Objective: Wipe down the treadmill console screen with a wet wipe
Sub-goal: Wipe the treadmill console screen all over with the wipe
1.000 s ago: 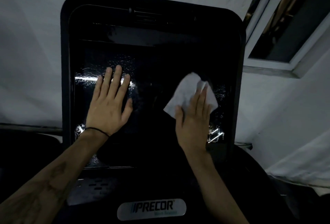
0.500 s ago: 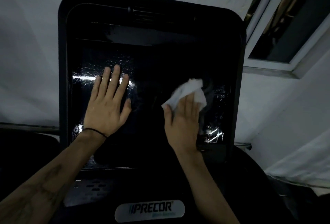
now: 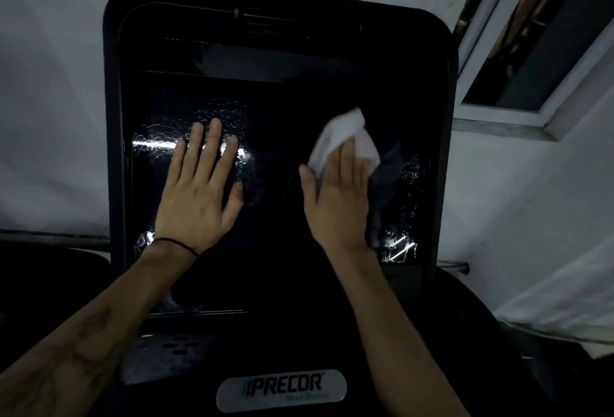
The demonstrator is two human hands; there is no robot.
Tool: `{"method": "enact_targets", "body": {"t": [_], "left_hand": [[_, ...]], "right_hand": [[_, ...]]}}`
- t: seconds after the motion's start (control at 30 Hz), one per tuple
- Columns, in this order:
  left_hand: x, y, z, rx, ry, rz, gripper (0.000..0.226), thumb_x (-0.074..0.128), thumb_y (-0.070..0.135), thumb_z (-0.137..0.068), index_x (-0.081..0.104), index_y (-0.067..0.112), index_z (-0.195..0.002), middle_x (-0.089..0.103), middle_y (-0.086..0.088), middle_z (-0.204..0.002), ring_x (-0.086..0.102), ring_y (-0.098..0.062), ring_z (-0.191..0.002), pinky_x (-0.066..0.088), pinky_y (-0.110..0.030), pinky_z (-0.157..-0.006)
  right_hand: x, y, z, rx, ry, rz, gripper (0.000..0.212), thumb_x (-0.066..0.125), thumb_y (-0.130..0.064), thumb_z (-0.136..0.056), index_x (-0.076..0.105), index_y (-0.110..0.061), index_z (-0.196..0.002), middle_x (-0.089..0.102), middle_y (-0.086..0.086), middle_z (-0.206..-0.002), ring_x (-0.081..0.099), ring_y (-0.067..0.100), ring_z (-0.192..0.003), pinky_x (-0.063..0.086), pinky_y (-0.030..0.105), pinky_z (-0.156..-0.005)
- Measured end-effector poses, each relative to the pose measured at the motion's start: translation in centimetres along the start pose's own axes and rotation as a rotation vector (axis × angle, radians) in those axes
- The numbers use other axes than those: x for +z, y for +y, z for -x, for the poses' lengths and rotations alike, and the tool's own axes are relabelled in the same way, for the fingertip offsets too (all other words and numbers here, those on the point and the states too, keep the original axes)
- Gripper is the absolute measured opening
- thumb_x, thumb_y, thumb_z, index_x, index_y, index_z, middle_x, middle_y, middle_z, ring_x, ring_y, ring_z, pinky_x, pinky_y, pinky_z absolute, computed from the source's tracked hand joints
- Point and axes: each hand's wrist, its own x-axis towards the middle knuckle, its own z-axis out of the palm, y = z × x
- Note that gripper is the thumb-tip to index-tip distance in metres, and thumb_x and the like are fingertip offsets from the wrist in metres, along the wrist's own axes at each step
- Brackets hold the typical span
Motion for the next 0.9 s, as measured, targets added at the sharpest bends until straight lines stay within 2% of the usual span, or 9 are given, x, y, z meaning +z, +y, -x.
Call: {"method": "enact_targets", "body": {"t": [0.13,0.23,0.3,0.37,0.47,0.57,0.7,0.77,0.9], "left_hand": [[-0.1,-0.1,0.1,-0.004,-0.005,0.014,0.066,0.032,0.038,-0.105,0.024,0.008,-0.163,0.008,-0.016,-0.173,0.004,-0.034,-0.161,0.011,-0.054,-0.129],[0.0,0.0,0.0,-0.006,-0.004,0.015,0.066,0.033,0.038,-0.104,0.023,0.008,-0.163,0.008,-0.016,-0.173,0.003,-0.034,-0.161,0.011,-0.054,-0.129],[0.1,0.1,0.0,-0.008,-0.004,0.003,0.066,0.033,0.037,-0.104,0.022,0.008,-0.163,0.008,-0.016,-0.173,0.003,-0.035,-0.161,0.011,-0.055,-0.129],[0.1,0.0,0.0,-0.009,-0.003,-0.001,0.066,0.033,0.037,-0.104,0.022,0.008,-0.163,0.008,-0.016,-0.173,0.003,-0.035,-0.161,0.011,-0.055,-0.129],[0.0,-0.1,0.0,-0.001,-0.005,0.007,0.067,0.034,0.037,-0.104,0.022,0.008,-0.163,0.007,-0.016,-0.173,0.004,-0.034,-0.161,0.011,-0.054,-0.129],[-0.1,-0.2,0.1,-0.002,-0.011,0.016,0.067,0.033,0.038,-0.104,0.022,0.009,-0.163,0.007,-0.015,-0.173,0.003,-0.034,-0.161,0.011,-0.054,-0.129],[0.0,-0.1,0.1,-0.011,-0.020,0.001,0.067,0.032,0.038,-0.105,0.020,0.009,-0.164,0.005,-0.015,-0.173,0.001,-0.033,-0.161,0.011,-0.054,-0.129],[0.1,-0.1,0.1,-0.012,-0.016,-0.006,0.067,0.032,0.038,-0.104,0.020,0.009,-0.164,0.005,-0.015,-0.173,0.002,-0.033,-0.161,0.010,-0.054,-0.129],[0.0,-0.2,0.1,-0.004,-0.012,0.015,0.066,0.032,0.038,-0.105,0.022,0.009,-0.163,0.007,-0.015,-0.173,0.003,-0.034,-0.161,0.010,-0.054,-0.130]], "right_hand": [[-1.9,2.0,-5.3,-0.103,0.030,0.068,0.068,0.036,-0.045,-0.107,0.023,-0.002,-0.158,0.007,0.011,-0.170,0.029,0.032,-0.149,0.031,0.052,-0.120],[-1.7,3.7,-3.1,0.055,0.101,0.059,0.067,0.036,-0.042,-0.108,0.021,-0.001,-0.159,0.007,0.014,-0.170,0.018,0.028,-0.155,0.022,0.051,-0.124],[-0.6,2.6,0.1,0.113,0.065,0.020,0.069,0.036,-0.044,-0.108,0.021,0.002,-0.158,0.011,0.016,-0.169,0.019,0.031,-0.154,0.018,0.051,-0.125],[0.3,0.7,1.4,0.021,0.032,0.021,0.072,0.034,-0.048,-0.106,0.028,0.005,-0.155,0.016,0.019,-0.167,0.028,0.037,-0.150,0.019,0.053,-0.124],[-0.4,-0.5,-2.3,-0.094,0.005,0.026,0.072,0.030,-0.050,-0.105,0.022,-0.002,-0.159,0.005,0.010,-0.170,0.028,0.034,-0.150,0.015,0.047,-0.126],[-1.5,1.9,-5.4,-0.043,0.053,0.053,0.067,0.033,-0.047,-0.107,0.025,-0.005,-0.159,0.006,0.010,-0.170,0.027,0.033,-0.151,0.019,0.049,-0.125],[-1.3,3.2,-1.0,0.089,0.104,0.031,0.065,0.040,-0.037,-0.108,0.021,0.000,-0.158,0.008,0.014,-0.170,0.017,0.029,-0.155,0.024,0.054,-0.122],[-0.5,1.6,0.9,0.051,0.046,0.017,0.069,0.039,-0.038,-0.107,0.015,0.000,-0.160,0.002,0.010,-0.171,0.022,0.031,-0.153,0.022,0.053,-0.124],[-0.6,0.1,-3.0,-0.096,0.003,0.019,0.065,0.038,-0.037,-0.106,0.023,-0.002,-0.158,0.009,0.012,-0.170,0.026,0.033,-0.151,0.019,0.050,-0.125]]}}
